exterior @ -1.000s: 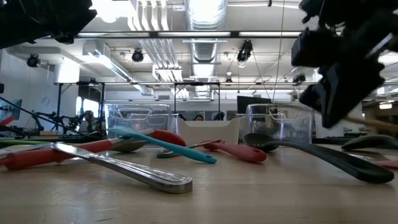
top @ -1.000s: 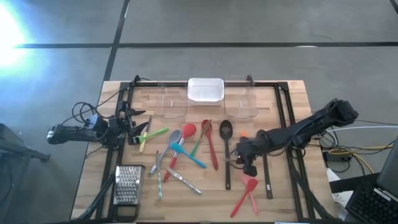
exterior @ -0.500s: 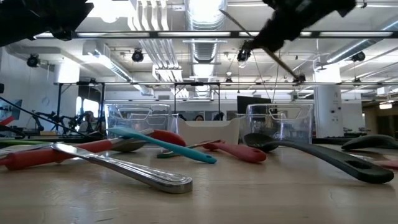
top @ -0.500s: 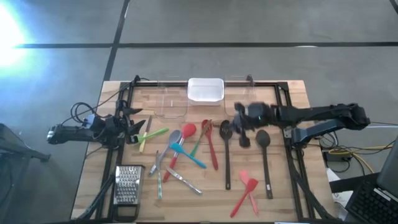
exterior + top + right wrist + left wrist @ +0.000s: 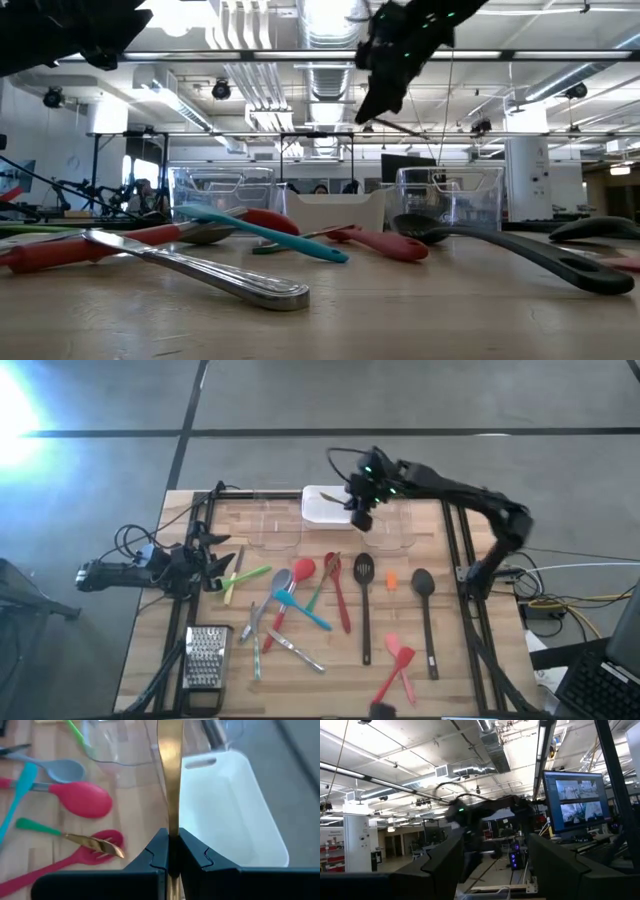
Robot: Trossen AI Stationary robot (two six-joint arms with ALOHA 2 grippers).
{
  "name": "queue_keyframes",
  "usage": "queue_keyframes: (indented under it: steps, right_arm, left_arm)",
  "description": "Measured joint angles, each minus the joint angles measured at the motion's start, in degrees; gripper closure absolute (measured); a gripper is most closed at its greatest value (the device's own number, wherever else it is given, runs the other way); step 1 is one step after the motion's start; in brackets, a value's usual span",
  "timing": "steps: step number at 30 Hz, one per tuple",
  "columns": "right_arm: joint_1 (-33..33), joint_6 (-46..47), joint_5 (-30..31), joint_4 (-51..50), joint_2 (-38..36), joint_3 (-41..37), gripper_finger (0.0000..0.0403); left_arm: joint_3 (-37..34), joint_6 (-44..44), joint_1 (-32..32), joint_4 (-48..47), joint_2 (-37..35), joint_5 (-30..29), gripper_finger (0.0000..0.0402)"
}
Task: Pick & Place Kitchen Items
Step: Put the gold knife into the white bin
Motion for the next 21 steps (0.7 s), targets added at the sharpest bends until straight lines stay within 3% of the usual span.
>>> queue_keyframes:
  steps: [11,21]
  right_arm:
    - [-3.67,0.03,1.35,-22.43,23.13,25.98,0.0390]
    - [-4.79,-0.26,3.01,-29.94,35.37,40.84,0.0390]
  left_arm:
    - [-0.09,0.30,0.00,-1.63,0.00,-0.02,0.0172]
    - [-0.11,0.26,-0.02,-1.77,0.00,-0.03,0.0172]
